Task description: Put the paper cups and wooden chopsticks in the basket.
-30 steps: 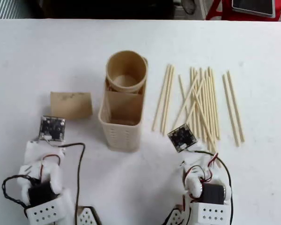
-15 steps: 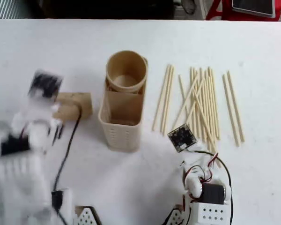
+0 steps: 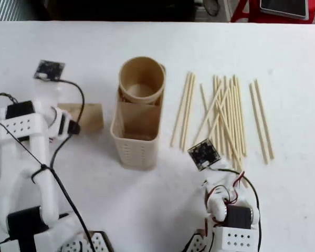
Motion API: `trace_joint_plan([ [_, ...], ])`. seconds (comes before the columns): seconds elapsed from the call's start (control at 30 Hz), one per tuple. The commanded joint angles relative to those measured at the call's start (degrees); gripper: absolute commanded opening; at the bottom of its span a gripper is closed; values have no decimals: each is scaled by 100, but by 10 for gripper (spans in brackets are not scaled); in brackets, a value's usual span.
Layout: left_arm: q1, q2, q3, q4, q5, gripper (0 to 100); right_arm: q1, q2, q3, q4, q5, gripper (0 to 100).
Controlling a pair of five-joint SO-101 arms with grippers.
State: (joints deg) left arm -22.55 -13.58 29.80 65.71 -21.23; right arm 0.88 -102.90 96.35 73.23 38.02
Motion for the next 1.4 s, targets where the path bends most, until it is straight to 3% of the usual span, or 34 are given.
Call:
trace_joint_plan([
  [0.0,-127,215,-255,-396,-290,283,-22,-31,44,48,44,18],
  [0.5,338,1244,-273,-1354,-1723,279,-31,-31,44,48,35,18],
  [0.63,497,1437,-255,-1389,-1741,248,-31,-31,44,48,35,18],
  [0.87,778,1525,-273,-1732,-1749,21,-31,-31,44,48,44,18],
  [1.2,752,1341,-378,-1934,-1688,22,-22,-31,44,48,44,18],
  [1.37,752,312,-826,-1257,-1688,22,-22,-31,44,48,44,18],
])
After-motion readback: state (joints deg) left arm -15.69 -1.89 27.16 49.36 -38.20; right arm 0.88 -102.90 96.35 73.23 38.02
